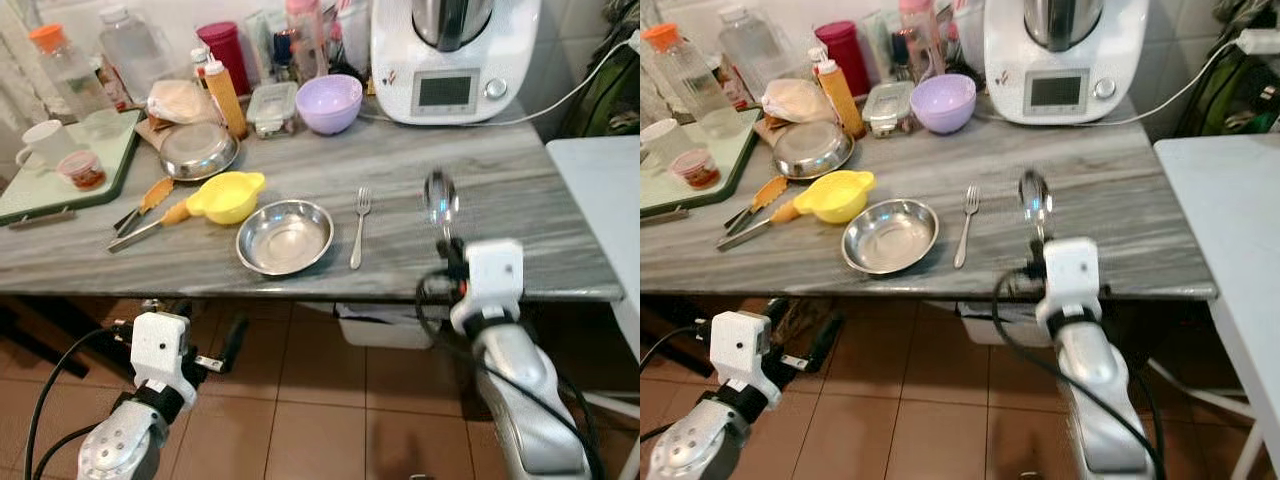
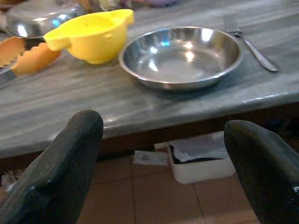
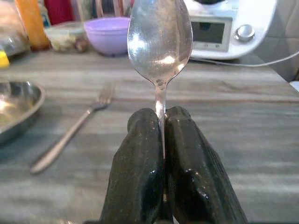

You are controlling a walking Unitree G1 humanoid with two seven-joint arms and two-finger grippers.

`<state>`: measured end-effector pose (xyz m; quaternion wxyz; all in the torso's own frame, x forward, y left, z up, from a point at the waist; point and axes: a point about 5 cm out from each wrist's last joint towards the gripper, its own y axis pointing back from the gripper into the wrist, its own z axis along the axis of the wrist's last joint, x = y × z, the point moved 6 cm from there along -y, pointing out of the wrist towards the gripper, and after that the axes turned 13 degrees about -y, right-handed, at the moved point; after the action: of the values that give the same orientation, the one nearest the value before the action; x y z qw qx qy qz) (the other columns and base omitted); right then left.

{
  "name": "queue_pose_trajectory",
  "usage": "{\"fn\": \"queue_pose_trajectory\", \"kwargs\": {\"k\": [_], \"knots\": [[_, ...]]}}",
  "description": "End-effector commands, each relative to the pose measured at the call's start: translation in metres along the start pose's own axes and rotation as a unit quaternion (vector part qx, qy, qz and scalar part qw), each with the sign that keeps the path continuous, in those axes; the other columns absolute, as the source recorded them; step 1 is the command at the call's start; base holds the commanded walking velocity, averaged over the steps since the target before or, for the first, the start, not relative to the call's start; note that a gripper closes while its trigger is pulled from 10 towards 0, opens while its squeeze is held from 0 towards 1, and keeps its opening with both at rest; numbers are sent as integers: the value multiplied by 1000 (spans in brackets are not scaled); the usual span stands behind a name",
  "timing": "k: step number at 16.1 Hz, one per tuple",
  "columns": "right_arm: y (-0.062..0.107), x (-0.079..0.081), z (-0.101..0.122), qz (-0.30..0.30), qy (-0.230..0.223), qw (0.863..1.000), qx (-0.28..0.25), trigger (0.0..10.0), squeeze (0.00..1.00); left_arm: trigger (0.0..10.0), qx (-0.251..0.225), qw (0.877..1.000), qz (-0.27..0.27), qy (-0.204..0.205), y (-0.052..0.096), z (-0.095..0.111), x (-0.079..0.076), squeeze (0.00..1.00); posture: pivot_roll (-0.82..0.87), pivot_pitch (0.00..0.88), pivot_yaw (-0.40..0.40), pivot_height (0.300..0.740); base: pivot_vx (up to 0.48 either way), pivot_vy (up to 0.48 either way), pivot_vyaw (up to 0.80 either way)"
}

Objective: Setting the table

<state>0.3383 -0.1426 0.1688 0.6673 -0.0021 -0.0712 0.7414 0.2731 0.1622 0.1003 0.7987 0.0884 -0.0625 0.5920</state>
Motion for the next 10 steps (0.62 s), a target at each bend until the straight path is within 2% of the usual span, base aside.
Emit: {"fn": "queue_pose_trajectory", "kwargs": {"k": [1, 3, 7, 9, 10], "knots": [[-4, 1, 2, -7, -24, 1000, -1, 10000, 0, 10000, 2, 1000, -14, -9, 4, 2, 1, 0, -248, 179, 179, 740, 0, 0, 0], [-21, 1, 9, -28, -79, 996, -5, 10000, 0, 10000, 9, 999, -46, -14, 8, 4, -4, 0, -229, 198, 195, 740, 0, 0, 0], [-39, 5, 10, -44, -149, 988, 3, 10000, 0, 10000, 17, 995, -93, -15, 15, 4, -16, 0, -210, 210, 213, 740, 0, 0, 0], [-55, 17, 10, -33, -190, 981, 15, 10000, 0, 10000, 22, 994, -108, -15, 17, 4, -19, 0, -202, 216, 224, 740, 0, 0, 0], [-59, 22, 11, -29, -196, 980, 16, 10000, 0, 10000, 23, 994, -110, -15, 17, 3, -20, 0, -202, 216, 224, 740, 0, 0, 0]]}}
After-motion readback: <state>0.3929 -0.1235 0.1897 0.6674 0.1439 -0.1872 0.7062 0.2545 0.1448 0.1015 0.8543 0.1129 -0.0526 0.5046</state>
